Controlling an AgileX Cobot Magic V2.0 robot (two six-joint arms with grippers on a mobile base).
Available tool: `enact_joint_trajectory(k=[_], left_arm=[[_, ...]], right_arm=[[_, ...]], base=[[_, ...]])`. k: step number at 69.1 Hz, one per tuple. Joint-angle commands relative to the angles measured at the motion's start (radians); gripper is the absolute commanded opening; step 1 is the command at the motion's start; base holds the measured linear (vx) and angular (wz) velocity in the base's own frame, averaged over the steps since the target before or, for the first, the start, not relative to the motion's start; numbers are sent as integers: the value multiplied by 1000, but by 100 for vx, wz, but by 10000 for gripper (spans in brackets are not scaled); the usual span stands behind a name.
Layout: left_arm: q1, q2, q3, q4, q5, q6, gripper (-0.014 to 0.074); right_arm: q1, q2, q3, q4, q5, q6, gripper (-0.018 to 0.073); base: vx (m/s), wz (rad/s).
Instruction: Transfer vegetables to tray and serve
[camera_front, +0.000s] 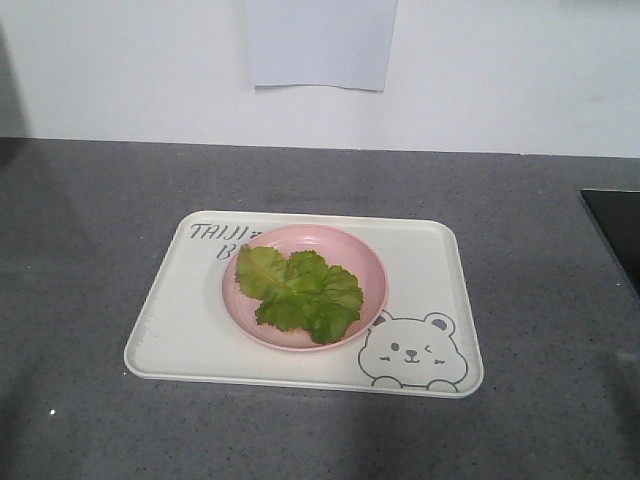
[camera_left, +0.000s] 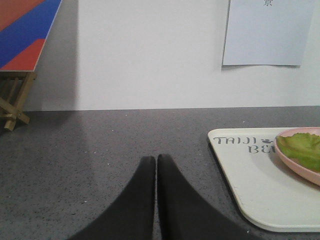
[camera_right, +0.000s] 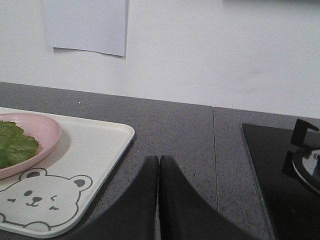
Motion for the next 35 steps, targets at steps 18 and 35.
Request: enact_joint_trajectory(k=[18, 35], left_arm=[[1, -15, 27, 0, -76, -10, -7], [1, -15, 27, 0, -76, -10, -7]], right_arm=[[-43, -82, 150, -23, -185, 80, -6], [-42, -82, 151, -23, -185, 70, -6]], base=[[0, 0], [0, 0]])
